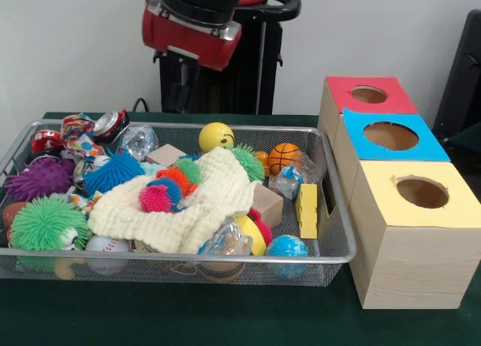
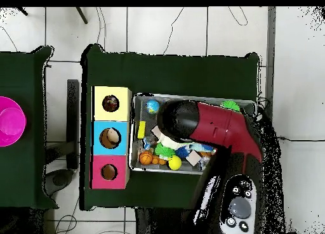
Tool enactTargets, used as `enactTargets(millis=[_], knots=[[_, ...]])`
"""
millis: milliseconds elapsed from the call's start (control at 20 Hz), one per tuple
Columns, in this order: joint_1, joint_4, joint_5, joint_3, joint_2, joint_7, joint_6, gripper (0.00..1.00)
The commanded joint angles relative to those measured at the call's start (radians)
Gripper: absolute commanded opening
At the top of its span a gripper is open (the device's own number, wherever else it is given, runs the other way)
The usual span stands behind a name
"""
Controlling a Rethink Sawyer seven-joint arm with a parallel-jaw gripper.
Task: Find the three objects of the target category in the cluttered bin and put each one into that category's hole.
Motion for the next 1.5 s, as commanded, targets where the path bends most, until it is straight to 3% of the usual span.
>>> enactTargets(millis=[50,800,1500], knots=[[-0.078,0.092,-0.121,0.181,0.016,-0.239,-0.079,0.00],[-0.231,0.058,-0.293,0.324,0.058,-0.240,-0.118,0.00],[-0.326,0.050,-0.451,0.389,0.122,-0.191,-0.195,0.00]])
